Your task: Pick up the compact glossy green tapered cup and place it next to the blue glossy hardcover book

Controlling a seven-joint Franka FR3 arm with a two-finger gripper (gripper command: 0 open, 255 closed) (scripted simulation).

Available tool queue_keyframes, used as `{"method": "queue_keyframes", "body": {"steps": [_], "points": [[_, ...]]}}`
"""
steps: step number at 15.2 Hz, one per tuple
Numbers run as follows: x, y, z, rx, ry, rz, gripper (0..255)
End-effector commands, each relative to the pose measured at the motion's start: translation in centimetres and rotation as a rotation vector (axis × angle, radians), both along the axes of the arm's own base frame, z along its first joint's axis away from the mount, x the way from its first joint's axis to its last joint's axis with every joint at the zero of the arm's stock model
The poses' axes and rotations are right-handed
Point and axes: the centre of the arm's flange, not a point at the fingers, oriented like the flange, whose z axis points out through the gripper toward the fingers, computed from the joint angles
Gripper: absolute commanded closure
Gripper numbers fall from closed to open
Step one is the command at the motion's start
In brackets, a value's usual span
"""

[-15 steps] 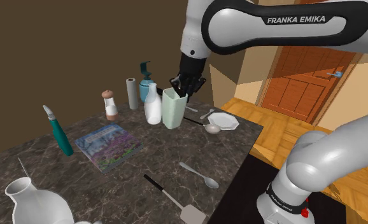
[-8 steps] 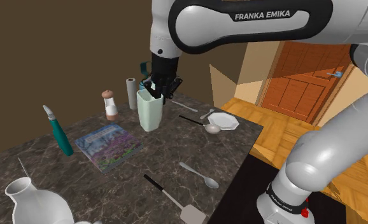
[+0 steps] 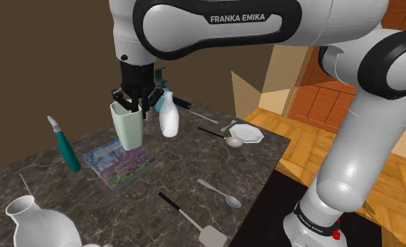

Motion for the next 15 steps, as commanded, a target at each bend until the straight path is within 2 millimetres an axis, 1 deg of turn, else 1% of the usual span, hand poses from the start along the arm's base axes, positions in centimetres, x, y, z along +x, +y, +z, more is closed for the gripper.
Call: {"method": "queue_keyframes", "body": {"steps": [1, 5, 15], "points": [[1.5, 2.2, 0.1, 0.000, -0.001, -0.003, 255], [4.5, 6.8, 0.2, 0.000, -0.001, -0.003, 255], [4.5, 6.8, -5.1, 0.000, -0.001, -0.003, 255]]}}
